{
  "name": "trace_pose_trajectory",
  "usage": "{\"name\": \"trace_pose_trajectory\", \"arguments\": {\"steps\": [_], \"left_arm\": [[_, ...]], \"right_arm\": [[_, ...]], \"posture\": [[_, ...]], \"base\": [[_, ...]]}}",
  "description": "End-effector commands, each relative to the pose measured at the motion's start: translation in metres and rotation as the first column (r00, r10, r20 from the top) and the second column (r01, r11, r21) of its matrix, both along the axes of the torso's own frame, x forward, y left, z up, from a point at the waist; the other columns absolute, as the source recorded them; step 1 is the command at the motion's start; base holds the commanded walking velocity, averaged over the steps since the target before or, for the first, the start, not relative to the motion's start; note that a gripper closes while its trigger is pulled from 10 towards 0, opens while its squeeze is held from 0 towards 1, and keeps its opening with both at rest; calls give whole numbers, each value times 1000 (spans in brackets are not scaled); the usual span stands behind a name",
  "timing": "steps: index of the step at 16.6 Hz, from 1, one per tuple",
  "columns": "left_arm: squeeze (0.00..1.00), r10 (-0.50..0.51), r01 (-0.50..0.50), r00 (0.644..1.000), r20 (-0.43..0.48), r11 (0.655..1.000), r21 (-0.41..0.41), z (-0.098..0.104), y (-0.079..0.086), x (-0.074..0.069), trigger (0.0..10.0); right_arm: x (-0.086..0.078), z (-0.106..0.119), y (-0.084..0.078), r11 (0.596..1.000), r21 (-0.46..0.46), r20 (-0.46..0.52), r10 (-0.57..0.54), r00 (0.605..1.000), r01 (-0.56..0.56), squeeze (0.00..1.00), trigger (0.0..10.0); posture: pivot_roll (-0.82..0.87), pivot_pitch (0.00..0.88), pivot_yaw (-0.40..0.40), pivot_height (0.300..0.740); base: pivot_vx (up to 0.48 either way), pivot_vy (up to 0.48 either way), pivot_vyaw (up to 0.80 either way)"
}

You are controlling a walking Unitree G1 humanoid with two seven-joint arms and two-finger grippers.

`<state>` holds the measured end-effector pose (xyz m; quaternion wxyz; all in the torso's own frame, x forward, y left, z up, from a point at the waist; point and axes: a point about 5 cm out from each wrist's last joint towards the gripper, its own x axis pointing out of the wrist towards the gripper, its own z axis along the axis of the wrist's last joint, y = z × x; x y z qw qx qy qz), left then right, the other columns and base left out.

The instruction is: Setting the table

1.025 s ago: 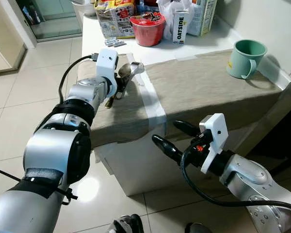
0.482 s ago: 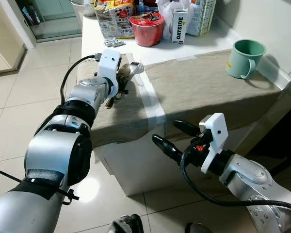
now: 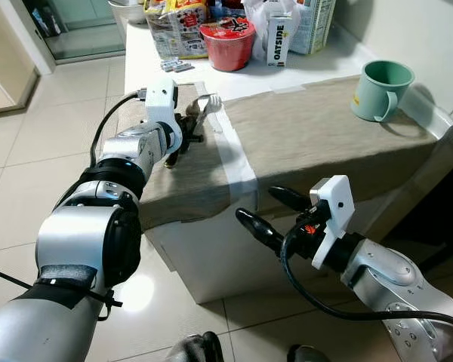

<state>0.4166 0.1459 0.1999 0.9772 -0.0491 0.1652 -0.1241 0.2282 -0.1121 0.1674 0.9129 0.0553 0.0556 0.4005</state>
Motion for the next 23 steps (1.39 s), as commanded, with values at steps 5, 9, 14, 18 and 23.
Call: {"name": "trace_pose_trajectory", "arguments": {"steps": [5, 9, 14, 18, 23], "left_arm": [[0, -1, -4, 995, 99, 999, 44, 26, 1, 5, 0], [0, -89, 31, 970, 227, 968, 248, 49, -4, 5, 0], [0, 24, -42, 991, 132, 991, 130, 30, 11, 3, 0], [0, 148, -170, 956, 252, 983, 71, 17, 30, -10, 0], [0, 237, -265, 895, 378, 964, 21, 7, 56, -45, 0]], "right_arm": [[2, 2, 2, 1000, 1, 9, 7, 1000, -7, 0, 10000], [5, -1, 4, 1000, 1, 12, 7, 1000, -7, 0, 10000], [6, -3, 8, 1000, 7, 18, 10, 1000, -10, 0, 10000], [29, -6, -7, 970, -52, 144, -229, 963, 238, 0, 10000], [44, -13, -13, 904, -22, 233, -411, 881, 428, 0, 10000]], "posture": [[-232, 91, 96, 740], [-219, 74, 96, 740], [-208, 58, 104, 740], [-181, 47, 95, 740], [-147, 15, 103, 740]], "base": [[0, 0, 0], [0, 0, 0], [0, 0, 0], [0, 0, 0], [0, 0, 0]]}}
